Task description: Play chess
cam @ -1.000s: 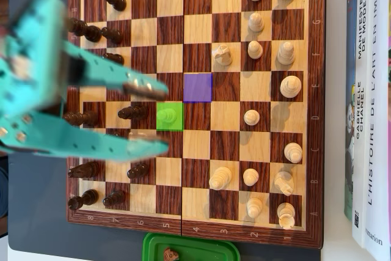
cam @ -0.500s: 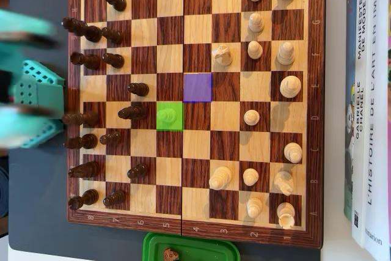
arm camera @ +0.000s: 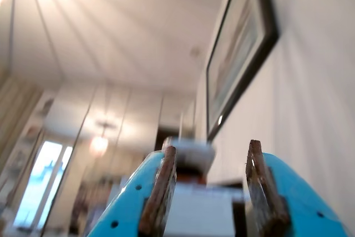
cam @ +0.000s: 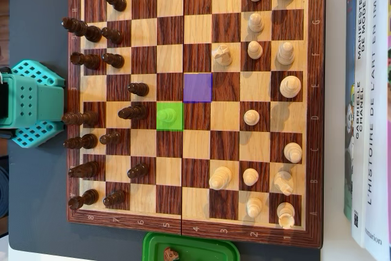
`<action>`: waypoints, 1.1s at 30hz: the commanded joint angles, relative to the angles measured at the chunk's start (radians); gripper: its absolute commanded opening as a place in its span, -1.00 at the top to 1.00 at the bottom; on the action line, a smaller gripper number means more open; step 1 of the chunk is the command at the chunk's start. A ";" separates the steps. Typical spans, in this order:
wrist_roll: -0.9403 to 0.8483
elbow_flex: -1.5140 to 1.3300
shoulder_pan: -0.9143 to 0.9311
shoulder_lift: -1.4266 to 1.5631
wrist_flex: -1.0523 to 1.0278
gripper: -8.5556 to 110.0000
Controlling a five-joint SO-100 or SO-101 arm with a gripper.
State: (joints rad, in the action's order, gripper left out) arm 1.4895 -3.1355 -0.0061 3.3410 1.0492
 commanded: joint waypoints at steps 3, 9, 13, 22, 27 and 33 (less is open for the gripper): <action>0.000 -0.023 0.011 0.009 0.190 0.54; 0.005 -0.023 0.000 0.009 0.345 0.54; -0.002 -0.023 0.000 0.009 0.499 0.54; -0.006 -0.023 0.003 0.009 0.741 0.55; -0.005 -0.023 -0.002 0.009 0.756 0.55; 0.005 -0.023 -0.002 0.009 0.756 0.55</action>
State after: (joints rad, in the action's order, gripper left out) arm 1.4895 -3.1401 0.0031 3.3594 1.8040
